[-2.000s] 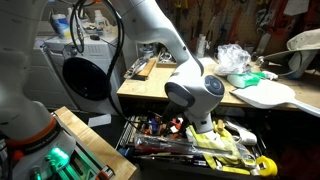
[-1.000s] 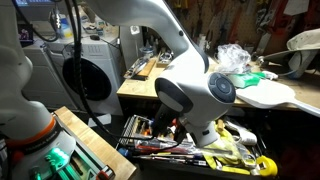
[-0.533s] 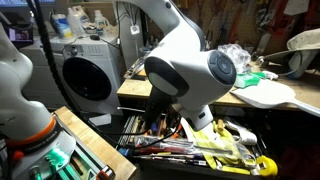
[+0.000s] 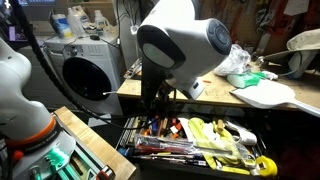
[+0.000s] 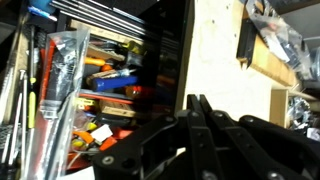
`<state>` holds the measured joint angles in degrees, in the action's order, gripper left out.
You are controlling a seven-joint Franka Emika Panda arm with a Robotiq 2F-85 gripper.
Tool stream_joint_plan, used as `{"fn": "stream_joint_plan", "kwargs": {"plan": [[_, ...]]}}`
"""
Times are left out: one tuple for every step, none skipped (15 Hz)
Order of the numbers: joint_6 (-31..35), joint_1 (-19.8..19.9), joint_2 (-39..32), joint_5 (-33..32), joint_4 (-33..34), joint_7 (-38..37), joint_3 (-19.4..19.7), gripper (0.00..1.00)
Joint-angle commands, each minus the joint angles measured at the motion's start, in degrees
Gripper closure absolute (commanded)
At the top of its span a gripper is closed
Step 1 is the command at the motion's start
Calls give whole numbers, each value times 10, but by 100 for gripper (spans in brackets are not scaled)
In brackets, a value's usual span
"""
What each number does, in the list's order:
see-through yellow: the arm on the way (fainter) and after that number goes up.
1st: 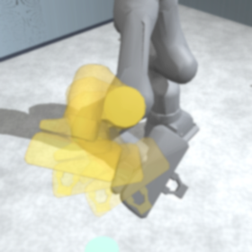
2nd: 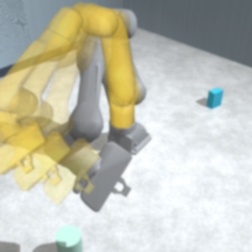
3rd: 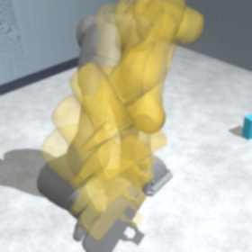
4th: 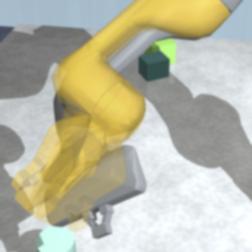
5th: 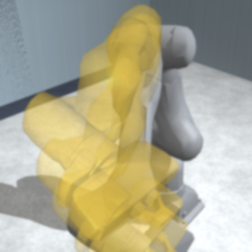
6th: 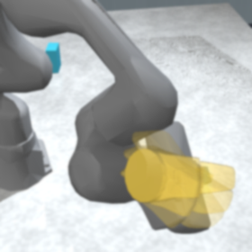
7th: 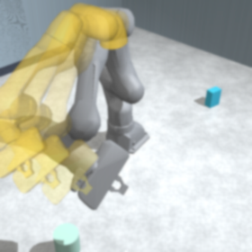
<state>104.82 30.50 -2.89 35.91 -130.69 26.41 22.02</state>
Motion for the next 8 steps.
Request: {"fn": "stream_joint_plan", "kwargs": {"plan": [[-22,-40,21,33,-8,67,-11,98],[-20,-51,22,47,-6,83,-17,99],[-22,-63,22,64,-2,97,-24,99],[-24,-74,20,80,4,108,-31,99],[-32,-84,16,95,13,108,-37,99],[-34,-92,13,109,18,107,-42,99],[-19,-88,15,85,11,90,-34,98],[-19,-96,15,94,16,90,-39,98]]}}
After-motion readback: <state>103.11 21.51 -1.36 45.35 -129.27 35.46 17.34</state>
